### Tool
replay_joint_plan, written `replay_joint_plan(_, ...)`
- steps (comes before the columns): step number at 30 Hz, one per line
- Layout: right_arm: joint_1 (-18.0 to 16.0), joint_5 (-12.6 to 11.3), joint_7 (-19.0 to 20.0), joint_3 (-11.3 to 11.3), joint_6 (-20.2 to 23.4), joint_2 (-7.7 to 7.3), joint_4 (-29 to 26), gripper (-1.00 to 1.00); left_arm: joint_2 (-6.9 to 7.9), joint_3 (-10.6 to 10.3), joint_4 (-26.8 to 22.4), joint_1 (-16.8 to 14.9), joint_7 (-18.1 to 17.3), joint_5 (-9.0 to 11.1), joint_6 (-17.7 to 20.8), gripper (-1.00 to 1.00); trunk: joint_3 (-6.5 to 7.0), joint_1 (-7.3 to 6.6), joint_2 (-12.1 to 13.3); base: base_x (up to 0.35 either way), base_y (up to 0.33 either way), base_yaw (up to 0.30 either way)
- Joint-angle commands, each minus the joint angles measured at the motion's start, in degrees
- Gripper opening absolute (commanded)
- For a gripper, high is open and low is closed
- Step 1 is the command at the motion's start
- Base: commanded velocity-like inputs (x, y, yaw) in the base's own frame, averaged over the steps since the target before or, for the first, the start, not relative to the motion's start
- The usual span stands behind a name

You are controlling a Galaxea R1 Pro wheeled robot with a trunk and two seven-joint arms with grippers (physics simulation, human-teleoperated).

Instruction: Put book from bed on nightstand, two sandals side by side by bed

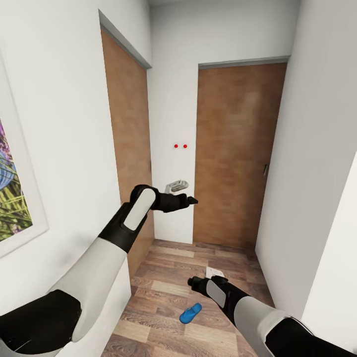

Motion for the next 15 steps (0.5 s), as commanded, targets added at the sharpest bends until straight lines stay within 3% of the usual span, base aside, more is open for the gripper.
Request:
replay_joint_plan(1,-0.01,-0.5,-0.52,0.48,0.31,-0.02,-0.12,1.0,0.0,-0.47,0.22,-0.02,0.59,0.72,0.05,1.0,-0.11,0.02,-0.05,0.0,0.0,0.043)
replay_joint_plan(15,-0.01,-0.65,-4.45,0.41,0.66,-0.05,-0.11,1.0,0.0,-1.27,2.9,-0.02,0.64,1.27,-0.01,1.0,-3.64,2.88,-5.27,0.0,0.0,0.061)
